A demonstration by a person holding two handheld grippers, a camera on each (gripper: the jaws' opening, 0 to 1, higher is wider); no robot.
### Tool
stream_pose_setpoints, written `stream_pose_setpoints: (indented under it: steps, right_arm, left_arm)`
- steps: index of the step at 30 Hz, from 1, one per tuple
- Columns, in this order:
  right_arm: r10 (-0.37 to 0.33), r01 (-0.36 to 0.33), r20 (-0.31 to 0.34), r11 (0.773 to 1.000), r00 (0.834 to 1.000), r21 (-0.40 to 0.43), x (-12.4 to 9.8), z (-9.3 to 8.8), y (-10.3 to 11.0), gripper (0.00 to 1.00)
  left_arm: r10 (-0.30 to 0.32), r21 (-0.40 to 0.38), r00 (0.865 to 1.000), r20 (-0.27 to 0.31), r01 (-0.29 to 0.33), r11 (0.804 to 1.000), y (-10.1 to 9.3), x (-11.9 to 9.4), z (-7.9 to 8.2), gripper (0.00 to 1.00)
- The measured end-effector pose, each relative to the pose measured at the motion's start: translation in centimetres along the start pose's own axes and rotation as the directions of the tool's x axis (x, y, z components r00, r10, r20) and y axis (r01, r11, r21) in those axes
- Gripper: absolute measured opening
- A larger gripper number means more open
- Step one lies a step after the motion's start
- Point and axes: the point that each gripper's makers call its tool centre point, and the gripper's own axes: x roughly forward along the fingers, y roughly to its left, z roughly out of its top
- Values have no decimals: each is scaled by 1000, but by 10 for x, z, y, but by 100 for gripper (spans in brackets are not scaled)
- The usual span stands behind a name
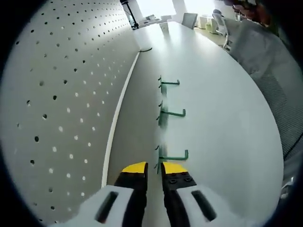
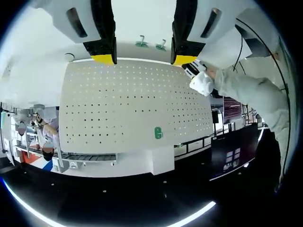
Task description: Insert the hook assembly into the mounting plate slot until the hook locks in place.
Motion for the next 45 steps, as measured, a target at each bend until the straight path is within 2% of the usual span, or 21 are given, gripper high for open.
stream_pose_setpoints:
  steps: [11, 21, 32, 35, 40, 45]
  right_arm:
    - [-11, 11, -9, 1000, 1000, 13, 1, -3, -4, 44]
    - [-20, 21, -13, 999, 1000, 24, 1, -5, -6, 44]
    - [-14, 14, -2, 1000, 1000, 17, -1, 0, -3, 44]
    - [-16, 16, -3, 1000, 1000, 21, -2, 0, -3, 43]
    - [-19, 19, 5, 1000, 1000, 24, -3, 2, -4, 43]
    - [-18, 18, 9, 1000, 1000, 21, -4, 3, -3, 43]
  left_arm:
    - [-62, 32, 997, -41, 64, 997, -4, 7, -4, 11]
    - [-71, 24, 997, -30, 71, 997, -4, 8, -3, 7]
    - [-55, 17, 997, -45, 56, 998, -5, 7, -4, 4]
    - [-37, -25, 998, -41, 36, 999, -5, 7, -3, 4]
    - [6, -47, 999, -33, -8, 999, -2, 7, -3, 3]
    - [43, -101, 999, 1, -43, 994, -5, 5, 0, 3]
